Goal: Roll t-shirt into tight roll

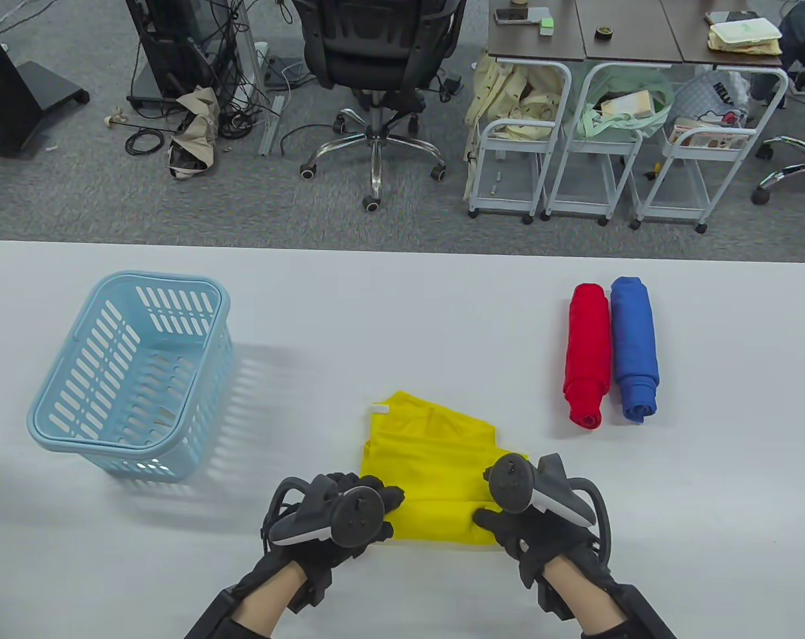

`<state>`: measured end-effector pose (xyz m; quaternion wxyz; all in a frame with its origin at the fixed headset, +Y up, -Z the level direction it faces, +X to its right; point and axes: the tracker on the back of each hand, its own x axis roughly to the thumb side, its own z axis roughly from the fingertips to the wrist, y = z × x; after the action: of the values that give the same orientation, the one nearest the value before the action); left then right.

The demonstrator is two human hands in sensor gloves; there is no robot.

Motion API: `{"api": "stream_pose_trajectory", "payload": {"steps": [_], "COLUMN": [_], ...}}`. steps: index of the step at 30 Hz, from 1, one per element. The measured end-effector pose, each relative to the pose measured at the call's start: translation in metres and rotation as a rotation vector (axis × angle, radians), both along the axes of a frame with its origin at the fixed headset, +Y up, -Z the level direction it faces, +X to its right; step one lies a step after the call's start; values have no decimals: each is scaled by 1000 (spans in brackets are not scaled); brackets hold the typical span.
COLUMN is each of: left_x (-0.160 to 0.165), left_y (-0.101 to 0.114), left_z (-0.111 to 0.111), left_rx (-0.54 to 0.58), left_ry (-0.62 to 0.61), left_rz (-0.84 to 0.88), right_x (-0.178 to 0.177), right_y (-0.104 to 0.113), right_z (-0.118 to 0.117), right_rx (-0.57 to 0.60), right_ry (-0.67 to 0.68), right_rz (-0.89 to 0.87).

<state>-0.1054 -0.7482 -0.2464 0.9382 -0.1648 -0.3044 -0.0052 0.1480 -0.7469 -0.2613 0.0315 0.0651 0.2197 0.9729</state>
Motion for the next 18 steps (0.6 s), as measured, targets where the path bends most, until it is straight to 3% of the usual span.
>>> {"api": "stream_pose_trajectory", "payload": {"steps": [4, 6, 7, 10, 15, 18], "left_x": [6, 5, 5, 4, 3, -8], "left_y": [-4, -4, -5, -6, -3, 1], "left_z": [1, 1, 1, 1, -3, -8], "left_rx": [6, 10, 8, 8, 17, -81], "left_ry": [-22, -25, -23, -26, 4, 51], "left_rz": [-59, -63, -65, -72, -33, 91], "right_x": [2, -1, -3, -13, -30, -21], "right_y": [20, 27, 28, 20, -4, -3], "right_z": [5, 7, 8, 10, 14, 6], "right_rx": [160, 197, 188, -15, -2, -50], "right_ry": [-58, -6, 41, 269, 322, 276], "right_rz": [145, 140, 106, -194, 70, -69]}}
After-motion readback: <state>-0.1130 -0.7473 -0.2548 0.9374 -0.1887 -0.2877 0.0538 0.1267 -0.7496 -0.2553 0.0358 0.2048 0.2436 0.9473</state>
